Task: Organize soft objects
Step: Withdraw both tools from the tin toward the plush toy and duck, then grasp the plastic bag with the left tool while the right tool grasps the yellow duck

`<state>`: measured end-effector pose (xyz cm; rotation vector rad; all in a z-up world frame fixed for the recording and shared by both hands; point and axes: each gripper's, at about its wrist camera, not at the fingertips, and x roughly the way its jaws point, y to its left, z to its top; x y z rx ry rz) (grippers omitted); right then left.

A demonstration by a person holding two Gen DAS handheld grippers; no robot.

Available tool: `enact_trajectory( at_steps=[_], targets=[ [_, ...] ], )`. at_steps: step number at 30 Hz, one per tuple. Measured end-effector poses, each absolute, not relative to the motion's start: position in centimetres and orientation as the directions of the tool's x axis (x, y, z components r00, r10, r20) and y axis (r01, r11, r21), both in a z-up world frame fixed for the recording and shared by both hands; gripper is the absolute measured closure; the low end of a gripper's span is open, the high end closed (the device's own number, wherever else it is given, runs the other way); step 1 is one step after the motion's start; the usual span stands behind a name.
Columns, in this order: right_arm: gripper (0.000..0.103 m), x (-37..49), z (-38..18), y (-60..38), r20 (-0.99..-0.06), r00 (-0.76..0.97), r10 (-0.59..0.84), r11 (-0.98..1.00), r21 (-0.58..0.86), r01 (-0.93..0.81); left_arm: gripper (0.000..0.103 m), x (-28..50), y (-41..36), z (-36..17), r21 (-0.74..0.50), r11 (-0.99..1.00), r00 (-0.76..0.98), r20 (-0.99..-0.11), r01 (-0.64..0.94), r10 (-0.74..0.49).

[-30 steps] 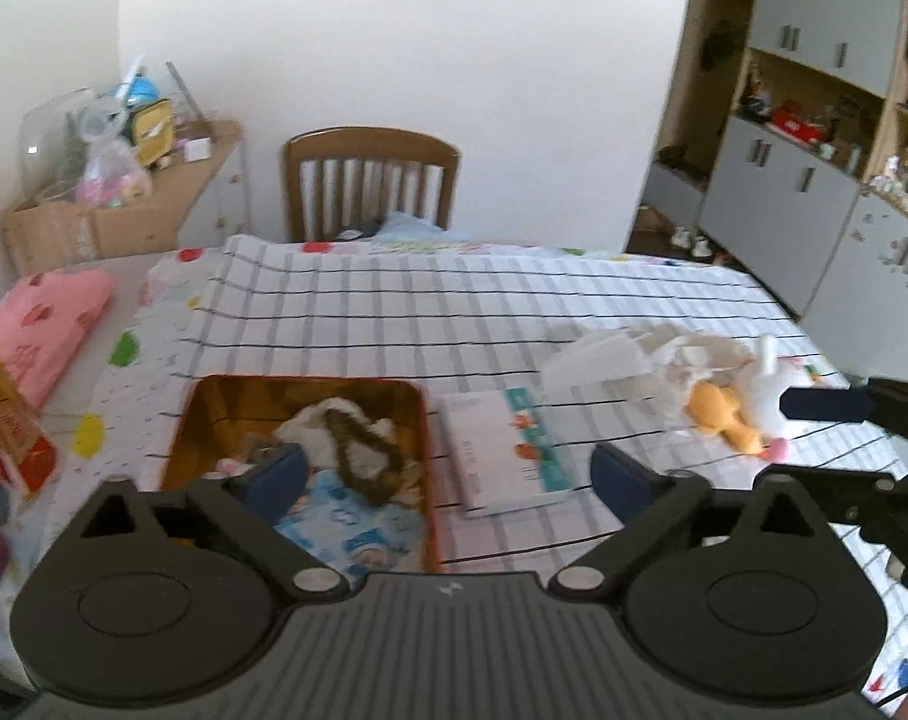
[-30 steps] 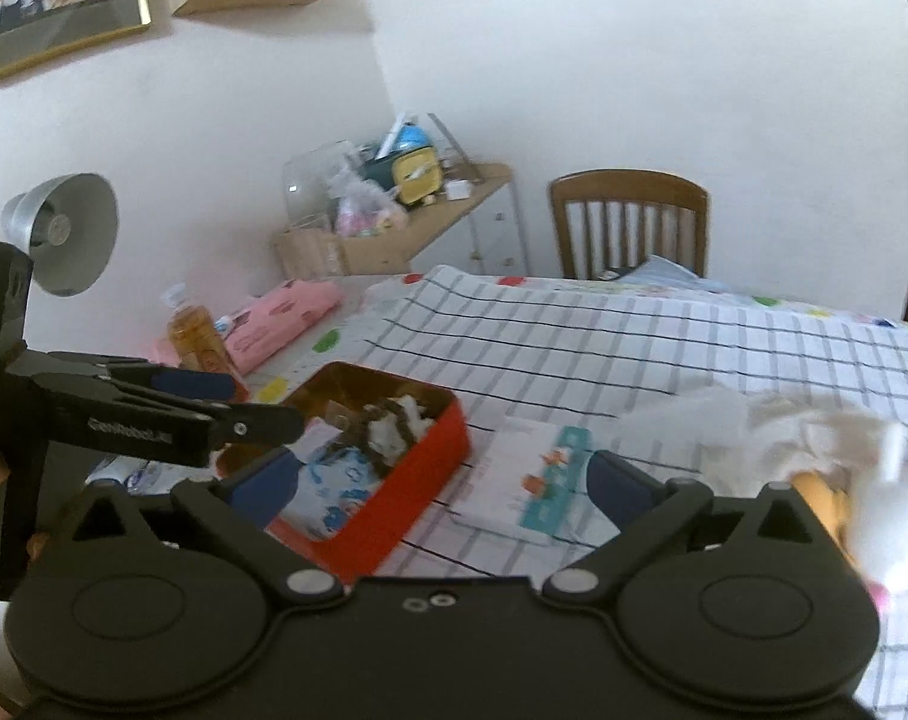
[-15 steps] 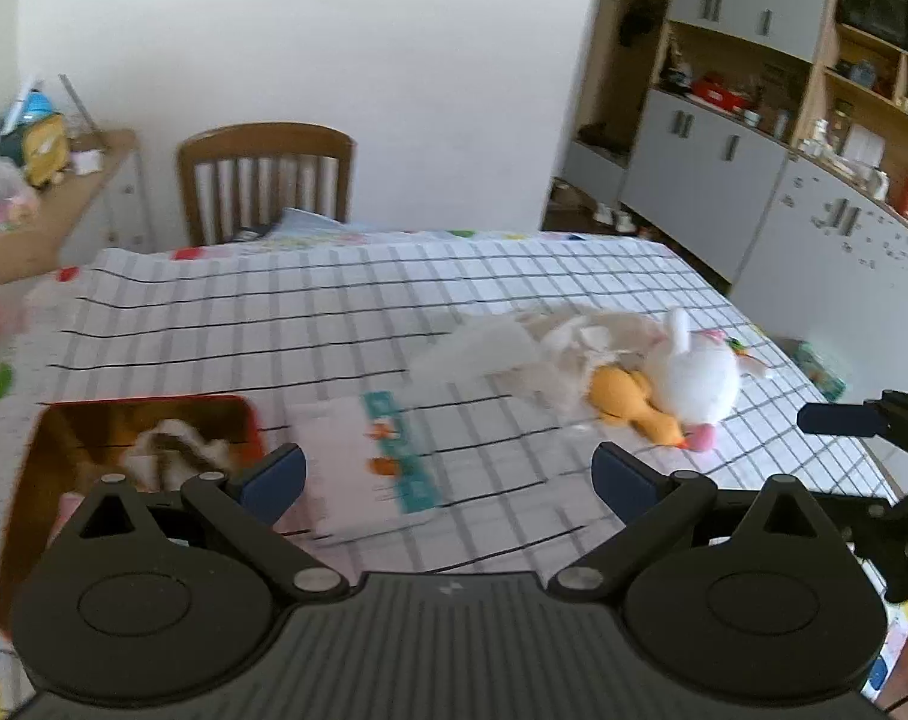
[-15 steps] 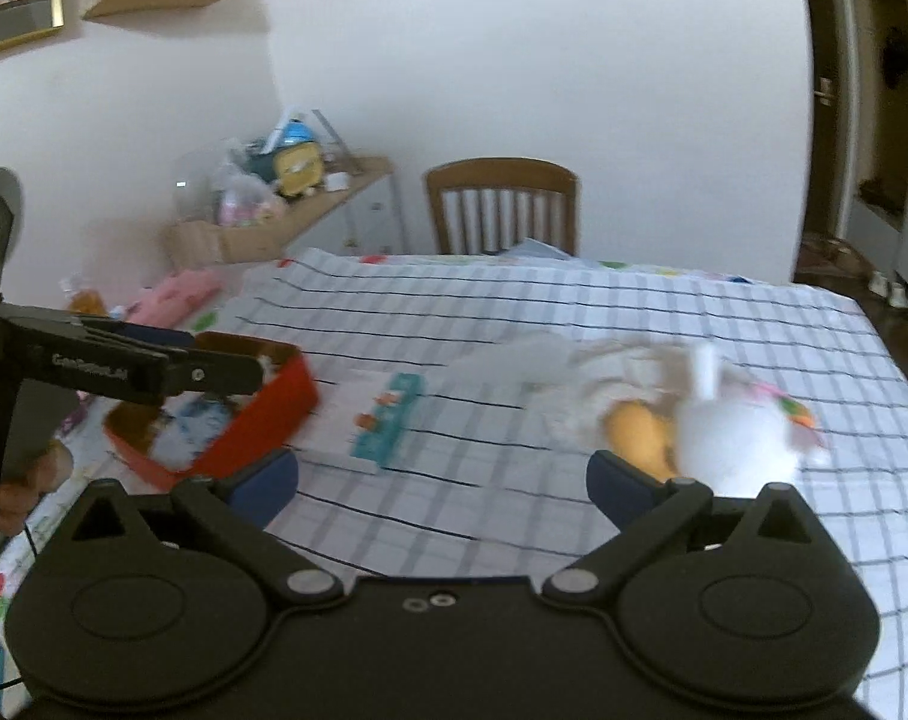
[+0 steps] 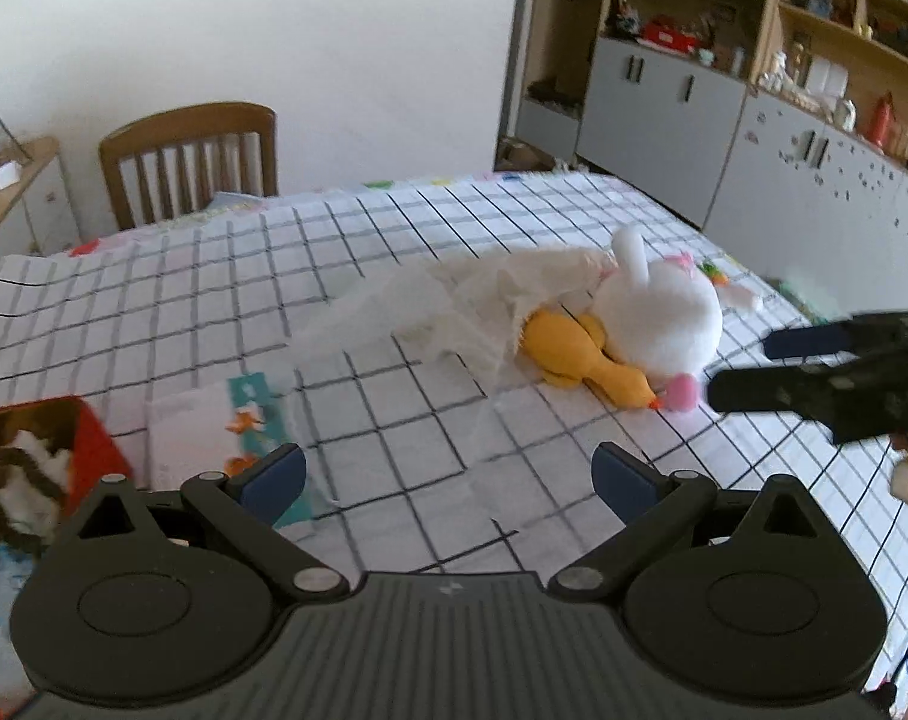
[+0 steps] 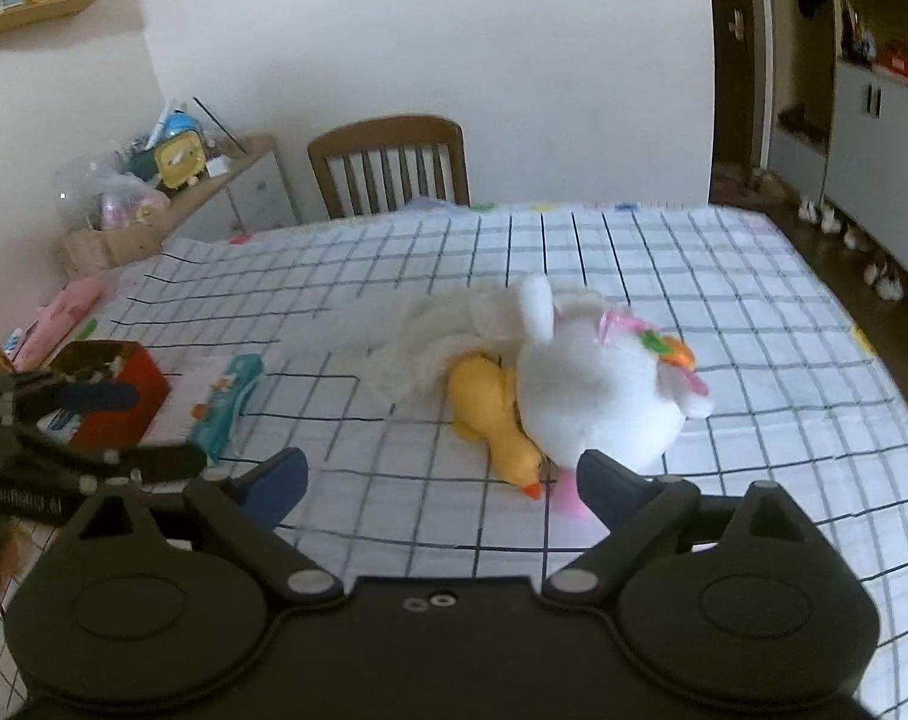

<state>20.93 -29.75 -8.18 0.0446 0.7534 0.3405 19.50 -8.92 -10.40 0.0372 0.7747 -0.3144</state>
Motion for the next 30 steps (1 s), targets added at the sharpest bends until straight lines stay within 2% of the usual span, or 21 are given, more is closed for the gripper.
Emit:
enact_trajectory(
  at_steps=[7, 22, 27, 30],
  targets=[
    [0.024, 24.8, -10.9, -29.2, -0.715, 0.608, 0.345, 0.935, 0.201, -0.294, 0.001, 20.8, -11.6, -12.9, -0.078, 0.931, 0.619, -0.727, 0.356, -0.298],
    [0.028, 28.1, -14.6, -28.5, -0.769, 0.568, 0.294, 0.949, 0.163, -0.271, 0.001, 23.5, -13.9, -16.8, -0.059, 0.908, 0.55, -0.778, 0.415, -0.303],
    [0.038, 28.8, -14.8, -28.2, -0.765, 0.589, 0.259, 0.959, 0.132, -0.251, 0.001, 23.8, -14.7, -17.5, -0.039, 0.897, 0.542, -0.784, 0.441, -0.301],
    [0.049, 29.1, -15.0, -27.7, -0.77, 0.596, 0.228, 0.965, 0.097, -0.243, 0.002, 23.8, -15.1, -17.9, -0.032, 0.895, 0.542, -0.786, 0.446, -0.298]
  ],
)
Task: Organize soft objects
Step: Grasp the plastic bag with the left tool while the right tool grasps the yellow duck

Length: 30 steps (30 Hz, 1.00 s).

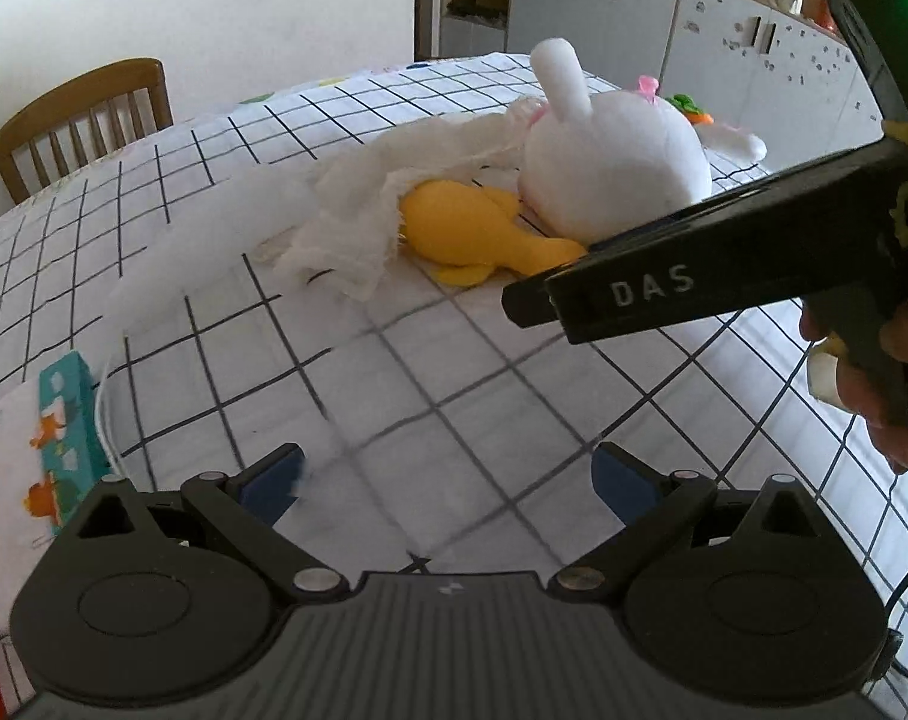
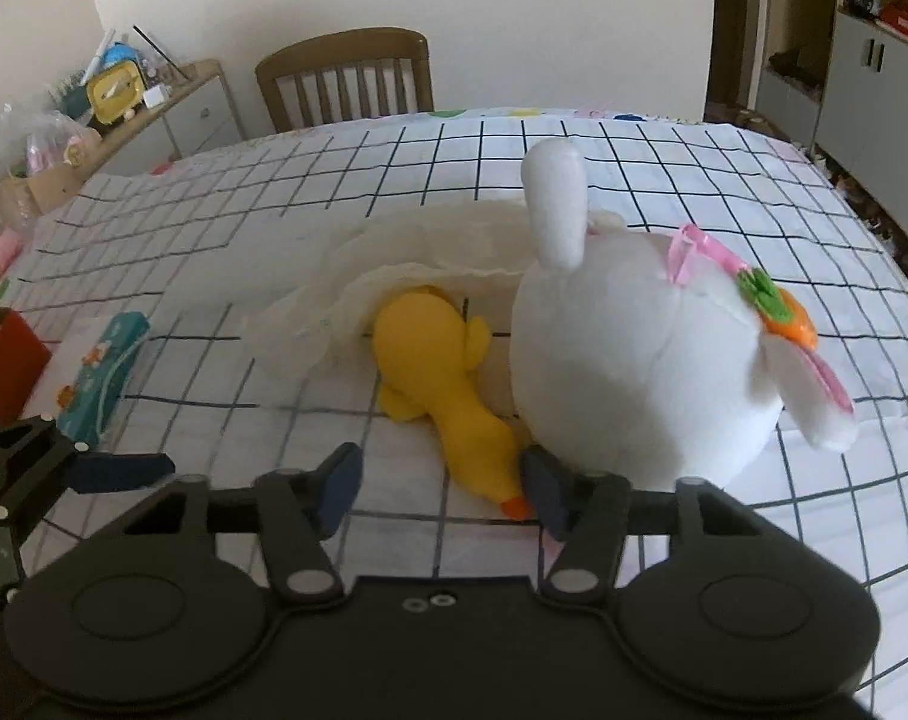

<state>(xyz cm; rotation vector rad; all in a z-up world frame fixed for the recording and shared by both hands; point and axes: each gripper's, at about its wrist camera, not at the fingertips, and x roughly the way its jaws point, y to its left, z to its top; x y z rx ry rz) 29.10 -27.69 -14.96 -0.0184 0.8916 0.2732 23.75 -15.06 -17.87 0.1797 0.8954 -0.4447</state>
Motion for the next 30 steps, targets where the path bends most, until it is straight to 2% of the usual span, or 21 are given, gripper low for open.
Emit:
enact_trajectory(
  at_steps=[4, 5, 7, 13, 14, 15, 17, 18, 20, 21, 25, 30],
  targets=[
    [0.068, 29.0, -15.0, -27.3, -0.766, 0.614, 0.194, 0.969, 0.05, -0.244, 0.002, 23.7, -15.6, -18.0, -0.01, 0.89, 0.548, -0.785, 0.456, -0.289],
    [0.076, 28.9, -14.9, -27.3, -0.762, 0.619, 0.189, 0.969, 0.042, -0.243, 0.005, 23.7, -15.7, -17.9, -0.002, 0.89, 0.552, -0.784, 0.456, -0.284],
    [0.082, 28.7, -14.8, -27.2, -0.757, 0.624, 0.194, 0.968, 0.044, -0.248, 0.011, 23.7, -15.8, -17.8, 0.004, 0.89, 0.557, -0.781, 0.456, -0.282],
    [0.089, 28.3, -14.6, -26.7, -0.758, 0.596, 0.264, 0.949, 0.095, -0.3, 0.046, 24.0, -15.7, -17.2, 0.01, 0.9, 0.576, -0.771, 0.436, -0.27],
    [0.09, 28.2, -14.4, -26.6, -0.757, 0.591, 0.278, 0.945, 0.105, -0.309, 0.059, 24.0, -15.6, -17.1, 0.012, 0.902, 0.581, -0.769, 0.432, -0.268],
    [0.091, 28.0, -14.3, -26.6, -0.755, 0.588, 0.289, 0.941, 0.112, -0.318, 0.067, 24.0, -15.5, -17.1, 0.013, 0.902, 0.583, -0.767, 0.431, -0.268],
    [0.089, 27.9, -14.0, -26.4, -0.752, 0.584, 0.306, 0.934, 0.117, -0.338, 0.074, 24.2, -15.4, -17.0, 0.008, 0.902, 0.582, -0.767, 0.432, -0.272],
    [0.087, 27.8, -13.8, -26.3, -0.747, 0.588, 0.309, 0.93, 0.11, -0.35, 0.083, 24.2, -15.2, -16.9, 0.006, 0.904, 0.585, -0.765, 0.427, -0.271],
    [0.077, 27.7, -13.4, -26.0, -0.736, 0.605, 0.304, 0.927, 0.081, -0.367, 0.087, 24.3, -15.0, -16.9, 0.003, 0.909, 0.59, -0.762, 0.416, -0.267],
    [0.077, 27.7, -13.3, -25.9, -0.732, 0.609, 0.307, 0.923, 0.075, -0.376, 0.09, 24.2, -14.8, -16.9, -0.002, 0.911, 0.59, -0.761, 0.412, -0.269],
    [0.062, 29.3, -13.2, -25.3, -0.731, 0.606, 0.312, 0.918, 0.068, -0.391, 0.09, 24.3, -14.5, -16.8, -0.022, 0.914, 0.585, -0.762, 0.406, -0.278],
    [0.061, 31.5, -14.2, -24.5, -0.741, 0.606, 0.29, 0.928, 0.064, -0.366, 0.09, 24.4, -14.4, -16.8, -0.024, 0.915, 0.584, -0.763, 0.402, -0.276]
  ],
)
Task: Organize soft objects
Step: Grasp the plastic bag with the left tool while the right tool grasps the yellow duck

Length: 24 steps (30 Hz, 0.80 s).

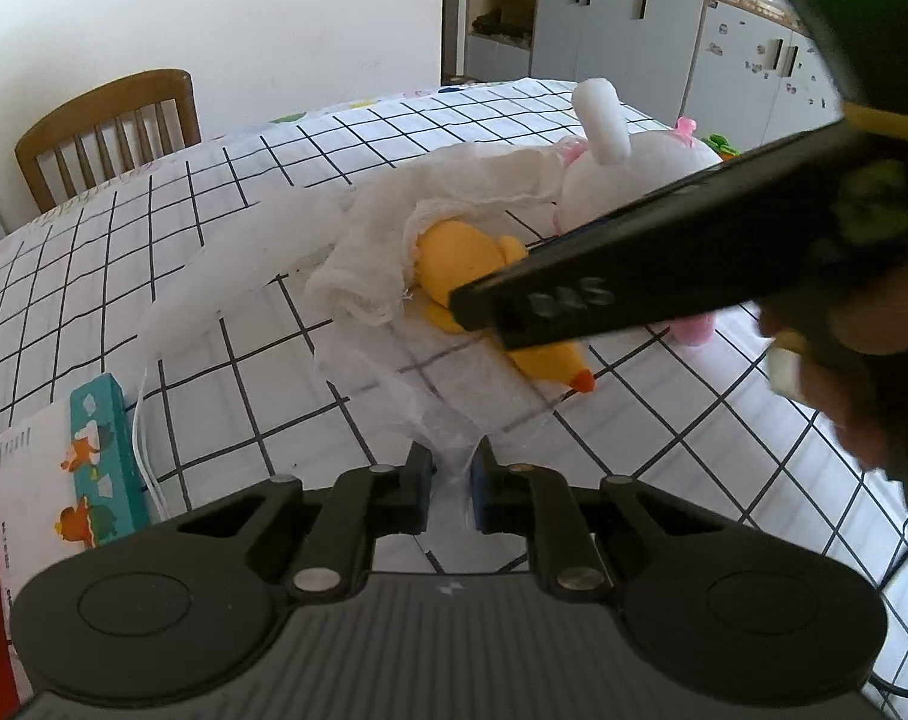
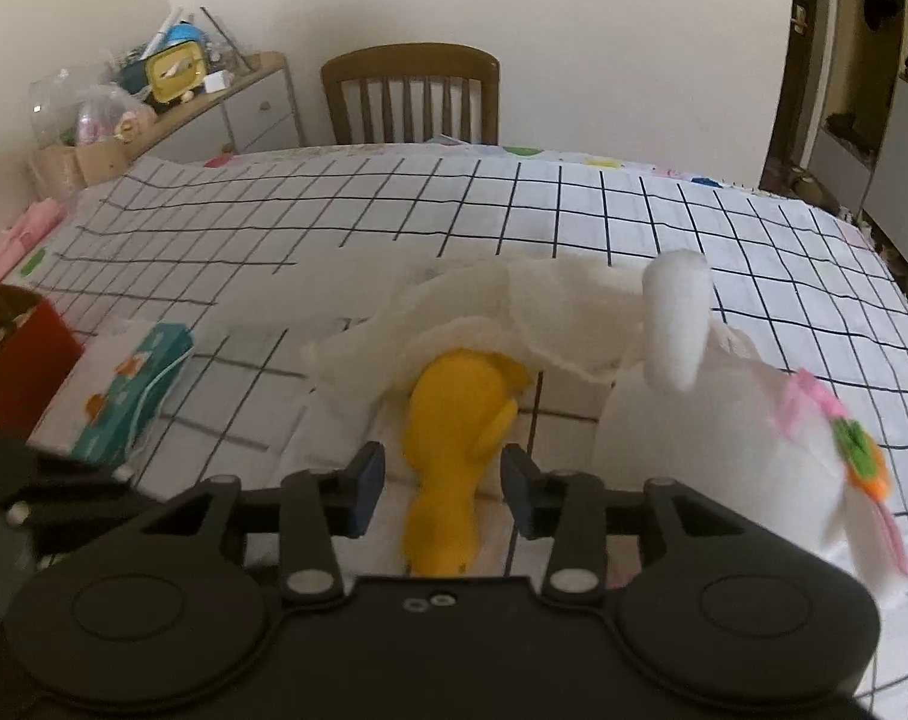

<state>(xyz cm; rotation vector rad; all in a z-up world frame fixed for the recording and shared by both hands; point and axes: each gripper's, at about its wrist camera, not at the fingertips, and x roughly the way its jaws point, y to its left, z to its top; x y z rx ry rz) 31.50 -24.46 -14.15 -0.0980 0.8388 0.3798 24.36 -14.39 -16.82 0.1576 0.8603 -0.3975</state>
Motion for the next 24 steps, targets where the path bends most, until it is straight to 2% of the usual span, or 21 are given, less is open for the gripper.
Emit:
enact_trajectory(
  at_steps=[4, 8, 11, 24],
  targets=[
    [0.066, 32.5, -14.8, -24.0, -0.749, 0.602, 0.279, 0.933, 0.062, -0.355, 0.09, 24.6, -14.2, -16.8, -0.035, 0.918, 0.581, -0.764, 0.396, -0.28],
    [0.085, 32.3, -14.9, -24.0, -0.748, 0.605, 0.273, 0.932, 0.049, -0.36, 0.091, 24.5, -14.0, -16.8, -0.043, 0.922, 0.583, -0.763, 0.385, -0.28],
    [0.09, 32.0, -14.5, -24.3, -0.743, 0.608, 0.279, 0.932, 0.056, -0.359, 0.092, 24.3, -13.8, -16.6, -0.035, 0.925, 0.59, -0.761, 0.379, -0.271],
    [0.092, 27.0, -11.6, -25.7, -0.702, 0.639, 0.314, 0.934, 0.107, -0.342, 0.093, 21.7, -11.9, -13.5, -0.018, 0.937, 0.642, -0.724, 0.35, -0.254]
  ],
)
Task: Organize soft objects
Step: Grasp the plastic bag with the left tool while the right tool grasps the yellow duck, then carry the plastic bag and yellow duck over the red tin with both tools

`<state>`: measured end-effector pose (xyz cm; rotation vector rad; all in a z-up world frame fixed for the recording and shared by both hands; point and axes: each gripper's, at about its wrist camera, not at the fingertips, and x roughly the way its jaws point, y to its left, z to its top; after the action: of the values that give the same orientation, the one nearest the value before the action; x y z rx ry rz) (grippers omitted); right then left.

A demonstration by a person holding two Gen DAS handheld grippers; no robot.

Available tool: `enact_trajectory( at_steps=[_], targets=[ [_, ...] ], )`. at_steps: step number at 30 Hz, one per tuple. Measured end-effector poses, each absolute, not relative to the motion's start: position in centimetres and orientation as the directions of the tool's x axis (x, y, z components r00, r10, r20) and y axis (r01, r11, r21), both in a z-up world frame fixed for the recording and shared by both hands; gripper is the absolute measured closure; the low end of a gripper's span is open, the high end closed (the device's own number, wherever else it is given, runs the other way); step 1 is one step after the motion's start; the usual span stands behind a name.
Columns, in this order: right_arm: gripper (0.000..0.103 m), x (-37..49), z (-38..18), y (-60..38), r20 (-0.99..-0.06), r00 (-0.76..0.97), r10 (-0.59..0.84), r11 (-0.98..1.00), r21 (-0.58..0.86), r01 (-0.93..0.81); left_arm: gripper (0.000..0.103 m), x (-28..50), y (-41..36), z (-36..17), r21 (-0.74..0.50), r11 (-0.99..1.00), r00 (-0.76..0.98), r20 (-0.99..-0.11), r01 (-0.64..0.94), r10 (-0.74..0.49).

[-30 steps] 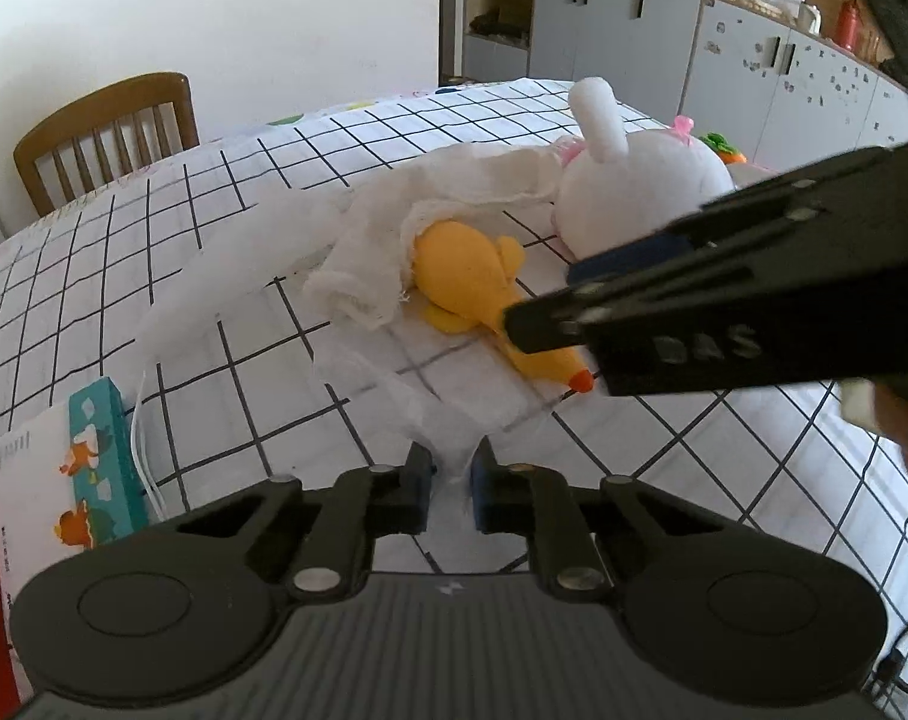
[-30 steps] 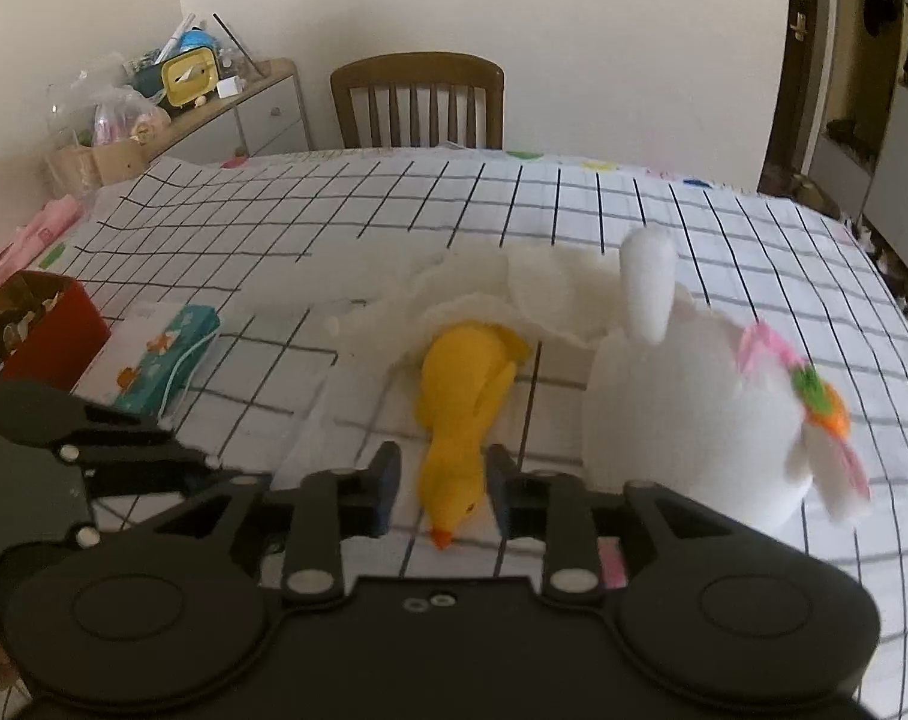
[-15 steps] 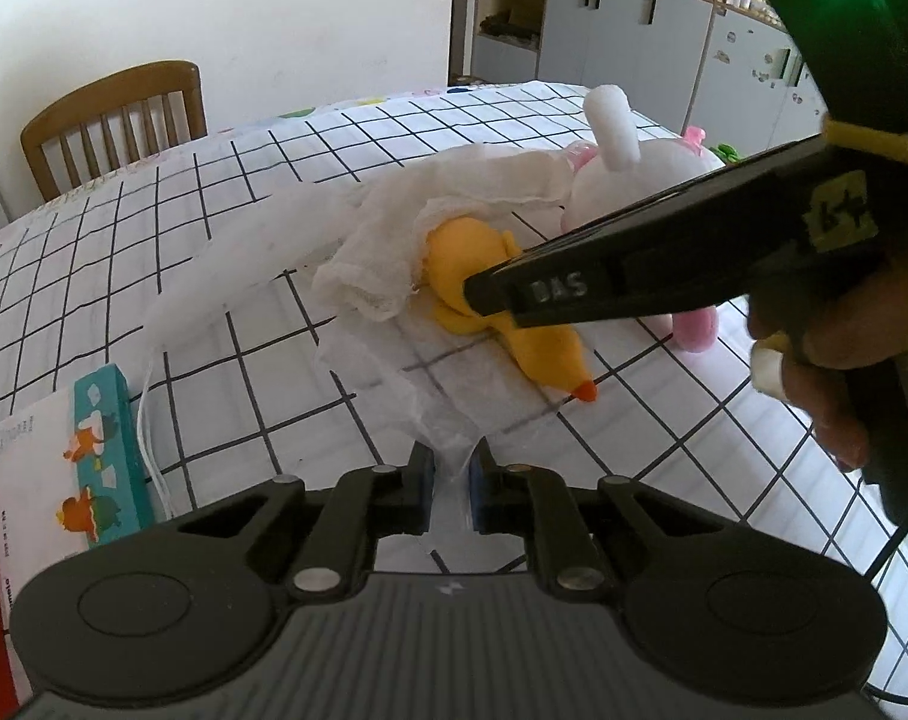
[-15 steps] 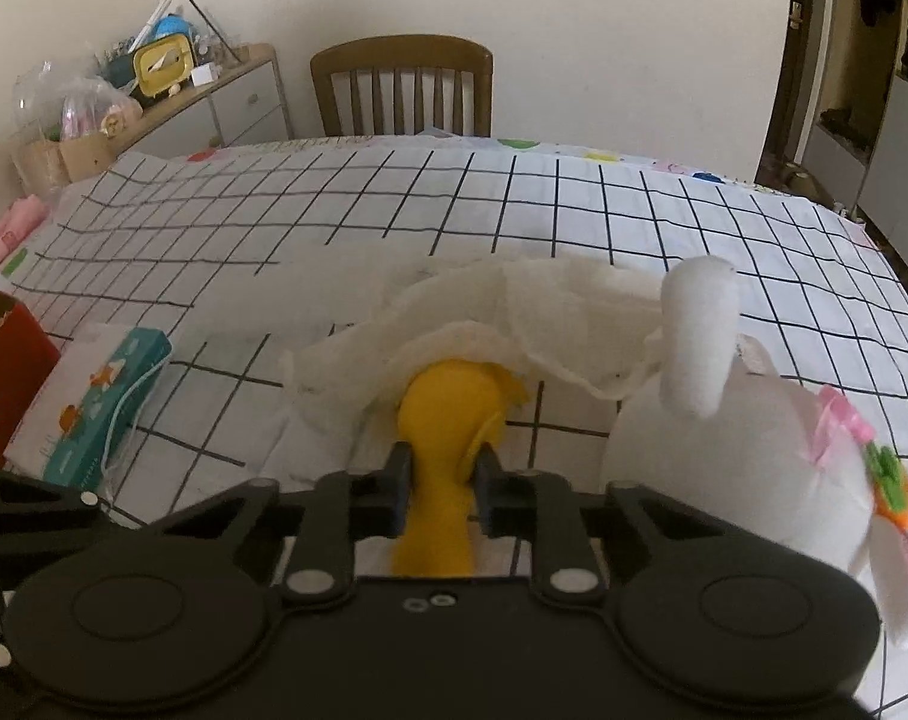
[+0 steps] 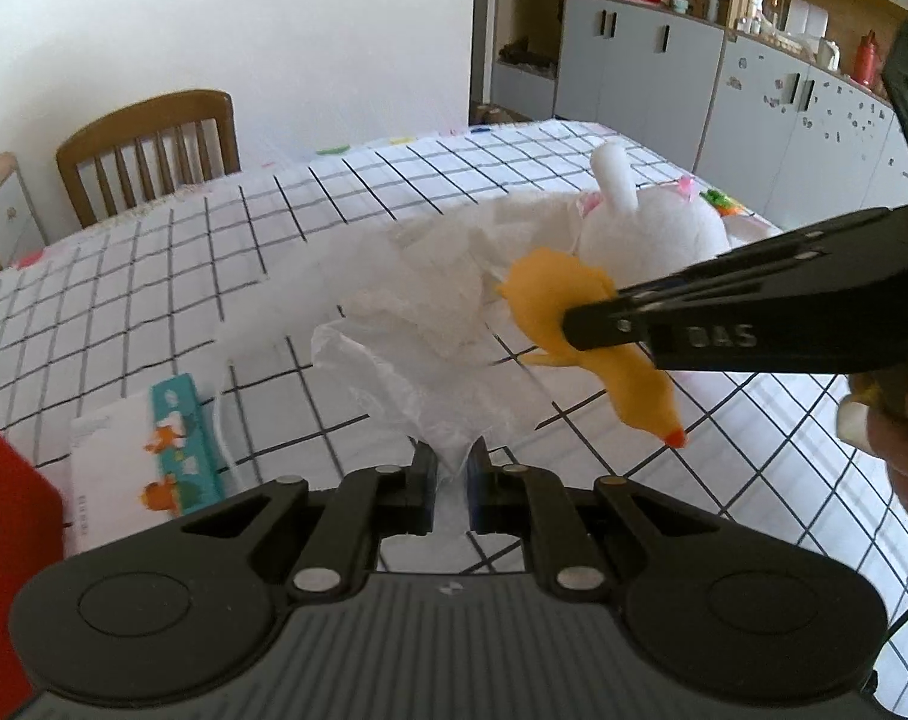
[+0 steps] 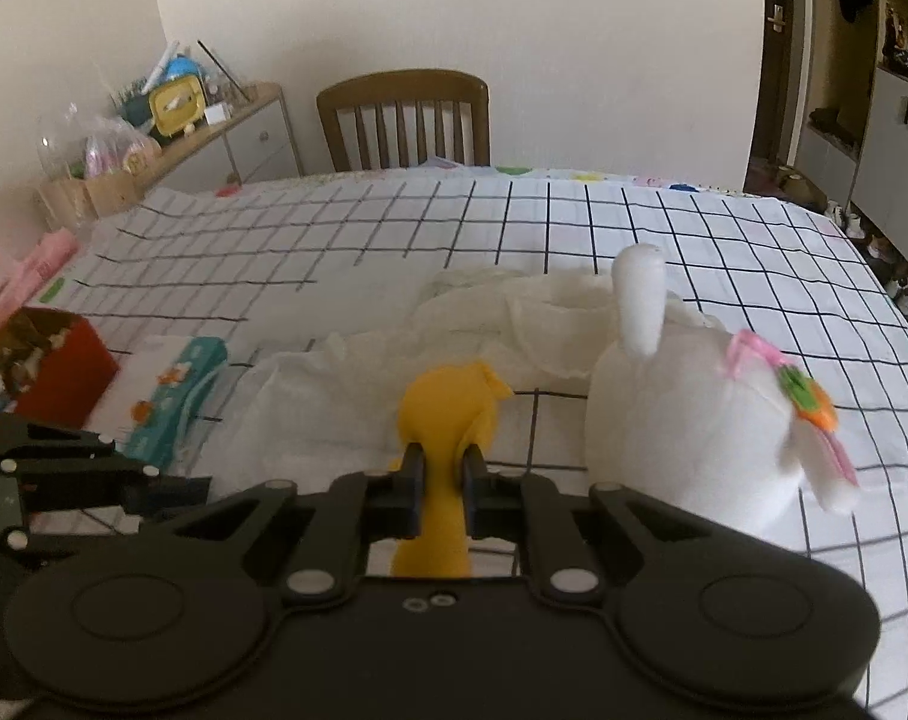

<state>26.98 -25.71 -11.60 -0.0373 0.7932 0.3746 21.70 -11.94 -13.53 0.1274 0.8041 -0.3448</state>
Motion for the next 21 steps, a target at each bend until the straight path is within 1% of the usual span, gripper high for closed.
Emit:
enact_trajectory(
  at_steps=[9, 14, 21],
  targets=[
    [0.092, 22.8, -8.6, -25.5, -0.664, 0.642, 0.383, 0.914, 0.173, -0.366, 0.093, 18.5, -9.0, -10.3, -0.045, 0.948, 0.678, -0.689, 0.314, -0.257],
    [0.092, 20.7, -6.8, -24.1, -0.643, 0.64, 0.42, 0.896, 0.181, -0.406, 0.093, 16.5, -6.6, -8.4, -0.068, 0.957, 0.694, -0.674, 0.284, -0.254],
    [0.092, 18.6, -4.4, -21.2, -0.608, 0.634, 0.477, 0.863, 0.186, -0.47, 0.093, 14.1, -3.0, -5.6, -0.069, 0.972, 0.726, -0.653, 0.226, -0.215]
  ],
)
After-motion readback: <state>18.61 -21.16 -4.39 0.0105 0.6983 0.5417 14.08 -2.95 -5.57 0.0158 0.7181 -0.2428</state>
